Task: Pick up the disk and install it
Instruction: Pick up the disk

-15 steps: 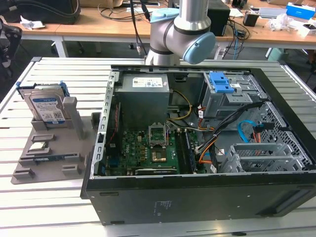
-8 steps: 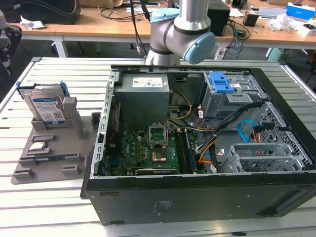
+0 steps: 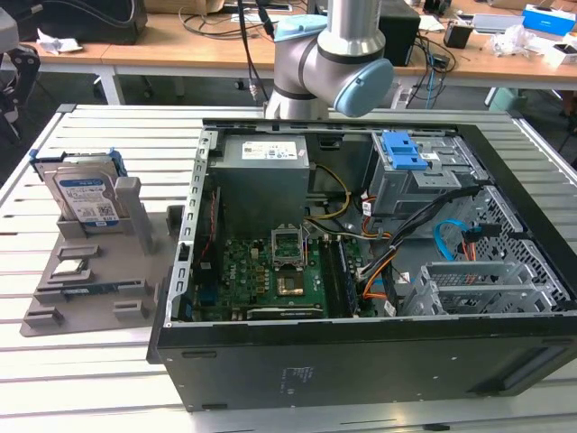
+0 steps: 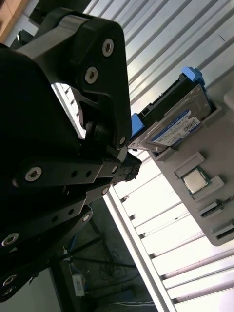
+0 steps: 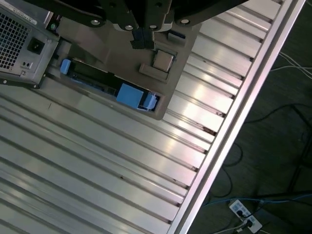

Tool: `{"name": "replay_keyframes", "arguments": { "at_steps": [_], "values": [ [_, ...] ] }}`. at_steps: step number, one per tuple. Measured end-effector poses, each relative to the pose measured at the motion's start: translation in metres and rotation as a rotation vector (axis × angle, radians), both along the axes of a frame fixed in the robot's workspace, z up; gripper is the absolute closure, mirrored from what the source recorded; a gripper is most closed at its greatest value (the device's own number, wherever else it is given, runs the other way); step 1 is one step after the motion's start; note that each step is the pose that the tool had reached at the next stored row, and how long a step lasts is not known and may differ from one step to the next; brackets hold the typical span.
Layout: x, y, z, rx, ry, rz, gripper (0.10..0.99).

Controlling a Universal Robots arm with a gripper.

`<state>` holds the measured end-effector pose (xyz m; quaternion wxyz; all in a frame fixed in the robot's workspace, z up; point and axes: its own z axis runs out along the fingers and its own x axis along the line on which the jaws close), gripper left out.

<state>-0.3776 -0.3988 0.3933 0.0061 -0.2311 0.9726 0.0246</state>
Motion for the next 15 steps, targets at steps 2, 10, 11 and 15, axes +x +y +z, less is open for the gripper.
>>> {"name": "replay_keyframes", "arguments": {
  "at_steps": [2,10,11,15],
  "values": [
    [0.0,0.0,0.0,0.0,0.0,0.016,0.98],
    [0.0,0.0,0.0,0.0,0.0,0.097,0.98],
    [0.0,0.0,0.0,0.0,0.0,0.115,0.98],
    [0.0,0.0,0.0,0.0,0.0001,0.148,0.98]
  ]
}}
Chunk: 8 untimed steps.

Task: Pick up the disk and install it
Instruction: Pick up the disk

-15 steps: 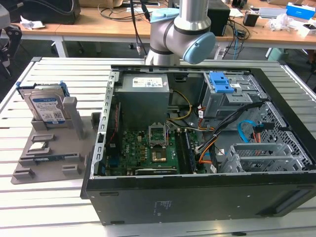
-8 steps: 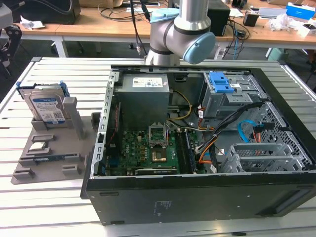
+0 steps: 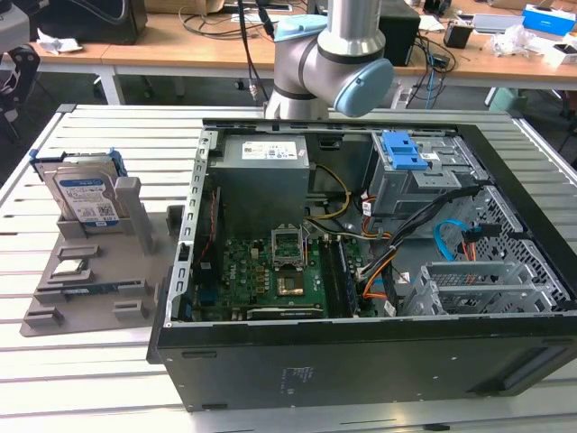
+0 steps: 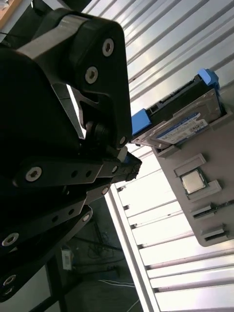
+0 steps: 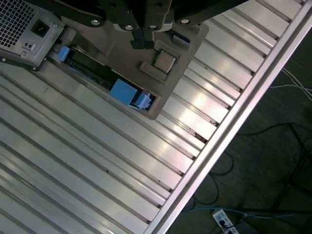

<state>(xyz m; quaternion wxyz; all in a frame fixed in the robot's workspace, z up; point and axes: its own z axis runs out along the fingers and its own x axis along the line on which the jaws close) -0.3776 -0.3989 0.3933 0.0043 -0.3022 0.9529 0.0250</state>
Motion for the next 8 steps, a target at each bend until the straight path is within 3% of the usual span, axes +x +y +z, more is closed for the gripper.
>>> {"name": "replay_keyframes", "arguments": {
  "at_steps": [8],
  "values": [
    [0.0,0.0,0.0,0.0,0.0,0.077,0.98]
  ]
}}
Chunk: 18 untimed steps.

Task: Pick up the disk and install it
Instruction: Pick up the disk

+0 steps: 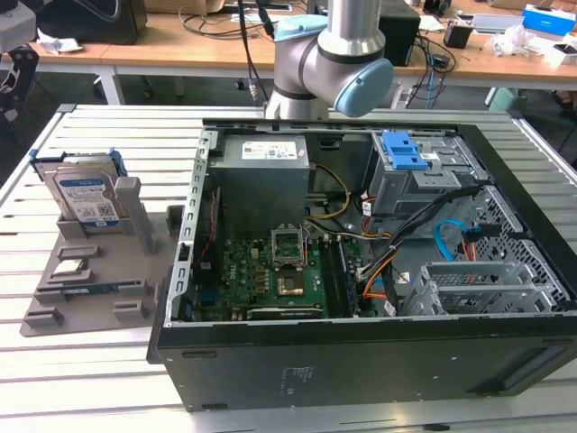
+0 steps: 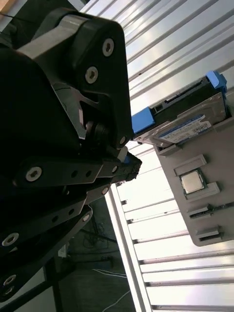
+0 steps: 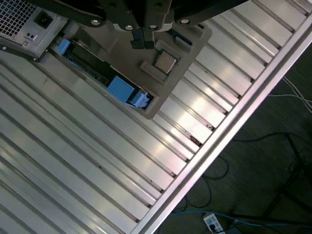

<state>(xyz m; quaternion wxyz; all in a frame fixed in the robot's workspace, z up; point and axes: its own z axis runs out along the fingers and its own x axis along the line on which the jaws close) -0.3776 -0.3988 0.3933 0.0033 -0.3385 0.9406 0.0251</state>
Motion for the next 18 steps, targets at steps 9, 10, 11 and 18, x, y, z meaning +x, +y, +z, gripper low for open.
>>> {"name": "replay_keyframes", "arguments": {
  "at_steps": [9,10,11,18],
  "values": [
    [0.0,0.0,0.0,0.0,-0.0001,0.135,0.98],
    [0.0,0.0,0.0,0.0,0.0,0.142,0.98],
    [0.0,0.0,0.0,0.0,-0.0001,0.15,0.98],
    [0.0,0.0,0.0,0.0,0.0,0.221,0.98]
  ]
}}
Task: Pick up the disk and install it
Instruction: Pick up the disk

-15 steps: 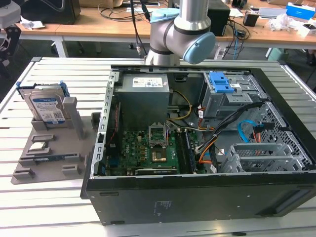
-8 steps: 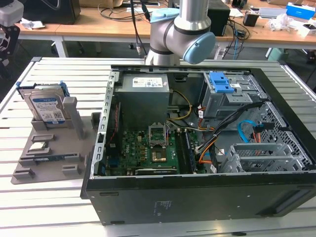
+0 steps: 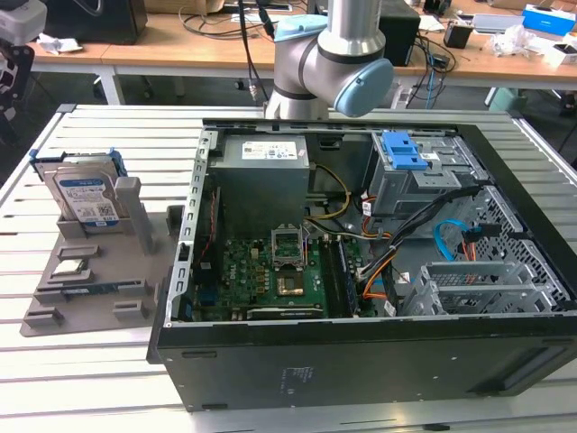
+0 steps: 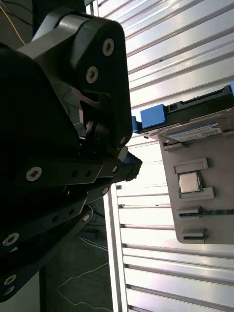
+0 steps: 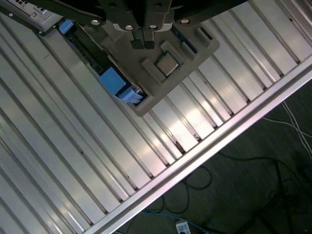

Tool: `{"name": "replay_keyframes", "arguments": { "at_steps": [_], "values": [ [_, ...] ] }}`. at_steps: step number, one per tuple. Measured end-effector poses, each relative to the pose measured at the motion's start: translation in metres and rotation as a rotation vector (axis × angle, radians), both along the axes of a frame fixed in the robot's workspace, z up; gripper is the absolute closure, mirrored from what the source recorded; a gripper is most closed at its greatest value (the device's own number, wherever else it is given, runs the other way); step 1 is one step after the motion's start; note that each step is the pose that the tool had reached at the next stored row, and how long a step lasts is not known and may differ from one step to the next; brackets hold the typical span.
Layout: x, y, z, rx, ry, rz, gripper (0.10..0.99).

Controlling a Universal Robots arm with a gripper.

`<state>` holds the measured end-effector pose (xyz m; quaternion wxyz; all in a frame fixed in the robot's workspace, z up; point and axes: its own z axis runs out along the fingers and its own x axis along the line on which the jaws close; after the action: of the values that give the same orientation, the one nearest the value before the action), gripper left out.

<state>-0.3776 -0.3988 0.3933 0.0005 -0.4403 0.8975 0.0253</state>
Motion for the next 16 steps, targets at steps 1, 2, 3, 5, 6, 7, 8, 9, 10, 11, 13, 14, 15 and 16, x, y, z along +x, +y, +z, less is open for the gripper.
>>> {"name": "replay_keyframes", "arguments": {
  "at_steps": [1,2,3,5,6,7,8,9,10,11,13,14,15,16],
  "values": [
    [0.0,0.0,0.0,0.0,-0.0001,0.011,0.98],
    [0.0,0.0,0.0,0.0,0.0,0.021,0.98],
    [0.0,0.0,0.0,0.0,0.0,0.031,0.98],
    [0.0,0.0,0.0,0.0,0.0,0.046,0.98],
    [0.0,0.0,0.0,-0.001,0.0001,0.052,0.98],
    [0.0,-0.0001,0.0,-0.001,0.0,0.069,0.98],
    [0.0001,0.0,0.0,-0.001,0.0001,0.075,0.98],
    [0.0,0.0,0.0,-0.001,0.0,0.081,0.98],
    [0.0,0.0,0.0,-0.001,0.0,0.092,0.98],
    [0.0,0.0,0.0,-0.001,0.0,0.098,0.98],
    [0.0,0.0,0.0,-0.001,0.0,0.112,0.98],
    [0.0,0.0,0.0,-0.001,0.0001,0.117,0.98],
    [0.0,0.0,0.0,-0.001,0.0,0.125,0.98],
    [0.0,0.0,0.0,-0.001,0.0,0.136,0.98]
  ]
}}
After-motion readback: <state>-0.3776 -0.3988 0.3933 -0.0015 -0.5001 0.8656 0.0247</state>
